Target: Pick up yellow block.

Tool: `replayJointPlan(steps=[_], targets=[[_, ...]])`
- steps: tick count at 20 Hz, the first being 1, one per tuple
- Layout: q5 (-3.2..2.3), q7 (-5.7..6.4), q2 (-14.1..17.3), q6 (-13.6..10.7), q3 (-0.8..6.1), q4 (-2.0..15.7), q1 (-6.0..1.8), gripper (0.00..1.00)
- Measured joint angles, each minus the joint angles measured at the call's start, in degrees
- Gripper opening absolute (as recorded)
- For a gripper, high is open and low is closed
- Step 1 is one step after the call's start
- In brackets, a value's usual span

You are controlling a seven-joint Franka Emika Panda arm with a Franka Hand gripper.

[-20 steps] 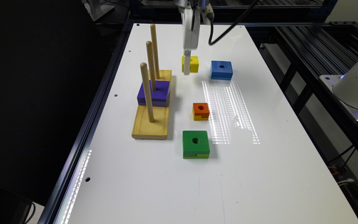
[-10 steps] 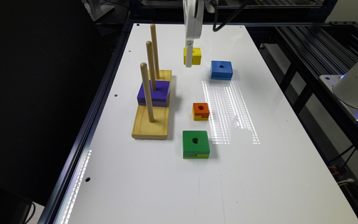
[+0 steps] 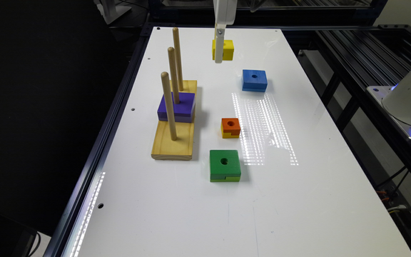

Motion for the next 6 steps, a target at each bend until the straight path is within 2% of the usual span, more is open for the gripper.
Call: replayJointPlan(steps=[3, 6], targets=[[0.04, 0.03, -3.7, -3.6, 0.04, -0.05, 0.0, 0.0], [0.04, 0.05, -4.8, -4.7, 0.09, -0.11, 0.0, 0.0]])
